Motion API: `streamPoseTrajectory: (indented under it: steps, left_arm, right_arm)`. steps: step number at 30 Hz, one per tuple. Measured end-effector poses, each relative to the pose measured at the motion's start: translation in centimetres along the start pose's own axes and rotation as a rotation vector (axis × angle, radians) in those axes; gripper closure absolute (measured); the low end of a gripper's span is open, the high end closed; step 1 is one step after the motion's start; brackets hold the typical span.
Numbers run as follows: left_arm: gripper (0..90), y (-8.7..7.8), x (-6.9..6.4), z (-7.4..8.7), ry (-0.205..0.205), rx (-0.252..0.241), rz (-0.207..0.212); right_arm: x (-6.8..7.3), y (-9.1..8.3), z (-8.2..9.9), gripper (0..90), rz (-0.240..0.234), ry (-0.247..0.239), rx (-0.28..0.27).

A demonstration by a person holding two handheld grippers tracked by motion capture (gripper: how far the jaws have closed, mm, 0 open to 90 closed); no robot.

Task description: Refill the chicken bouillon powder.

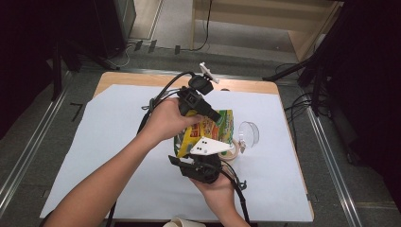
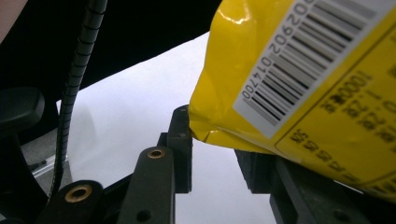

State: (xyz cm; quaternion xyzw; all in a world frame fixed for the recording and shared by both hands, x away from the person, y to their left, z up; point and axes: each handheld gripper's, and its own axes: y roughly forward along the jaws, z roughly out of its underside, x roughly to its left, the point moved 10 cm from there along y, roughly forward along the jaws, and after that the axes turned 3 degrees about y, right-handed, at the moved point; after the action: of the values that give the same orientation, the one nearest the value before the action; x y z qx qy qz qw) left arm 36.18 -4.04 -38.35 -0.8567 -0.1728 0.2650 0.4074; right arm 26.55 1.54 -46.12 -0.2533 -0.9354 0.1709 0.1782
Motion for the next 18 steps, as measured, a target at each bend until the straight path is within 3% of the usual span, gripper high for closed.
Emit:
streamPoseTrajectory:
  steps: [18]
  left_arm:
    - [83.7,0.19,0.6,0.45,-0.019,0.005,0.011]
  right_arm:
    - [0.07,0.15,0.21,69.7,0.009,-0.012,0.013]
